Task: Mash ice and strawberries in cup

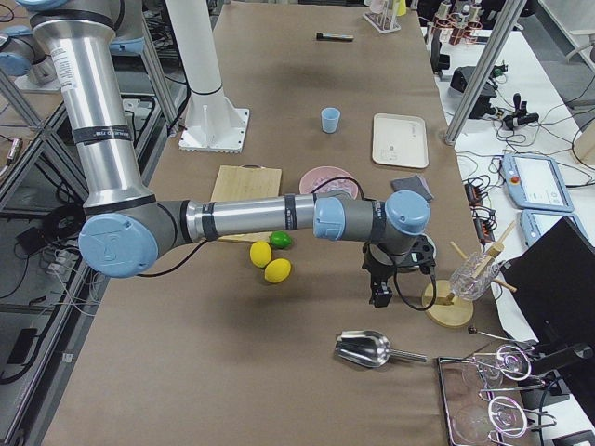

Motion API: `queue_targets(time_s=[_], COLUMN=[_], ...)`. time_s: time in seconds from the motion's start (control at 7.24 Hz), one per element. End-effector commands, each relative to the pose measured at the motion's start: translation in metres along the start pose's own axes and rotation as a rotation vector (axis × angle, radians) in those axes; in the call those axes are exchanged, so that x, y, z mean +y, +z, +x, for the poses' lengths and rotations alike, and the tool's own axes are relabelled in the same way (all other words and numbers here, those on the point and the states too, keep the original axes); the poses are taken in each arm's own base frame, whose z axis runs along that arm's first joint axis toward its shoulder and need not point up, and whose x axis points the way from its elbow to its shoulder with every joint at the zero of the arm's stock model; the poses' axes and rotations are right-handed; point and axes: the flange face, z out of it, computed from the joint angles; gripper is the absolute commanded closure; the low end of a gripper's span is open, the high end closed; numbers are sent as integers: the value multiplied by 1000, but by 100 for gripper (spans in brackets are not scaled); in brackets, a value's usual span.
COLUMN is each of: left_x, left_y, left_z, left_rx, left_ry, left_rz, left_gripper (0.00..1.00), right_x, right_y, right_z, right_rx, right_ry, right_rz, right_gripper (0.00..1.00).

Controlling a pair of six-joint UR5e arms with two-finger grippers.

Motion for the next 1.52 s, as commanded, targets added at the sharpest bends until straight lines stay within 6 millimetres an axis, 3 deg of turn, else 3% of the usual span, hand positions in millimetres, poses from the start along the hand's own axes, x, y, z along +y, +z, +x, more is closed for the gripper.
queue_targets(time_s=[0.0, 0.69, 0.97, 1.24, 1.38], left_x=[2, 1, 1, 1, 1], left_y=[2, 7, 8, 14, 15], left_z=[-5, -8, -9, -15, -14], left_rx=[-21, -23, -23, -23, -23], left_ry=[-2, -8, -8, 7, 12], left_rz=[0, -7, -9, -20, -22], left_gripper=[1, 1, 1, 1, 1], right_x=[2, -6, -20, -13, -16], right_y=[3, 4, 6, -1, -3], right_z=[2, 2, 15, 35, 33], right_rx=[-1, -1, -4, -8, -6], right_ry=[-2, 3, 26, 23, 17], right_rz=[-5, -15, -28, -20, -18], right_gripper=[1, 1, 1, 1, 1])
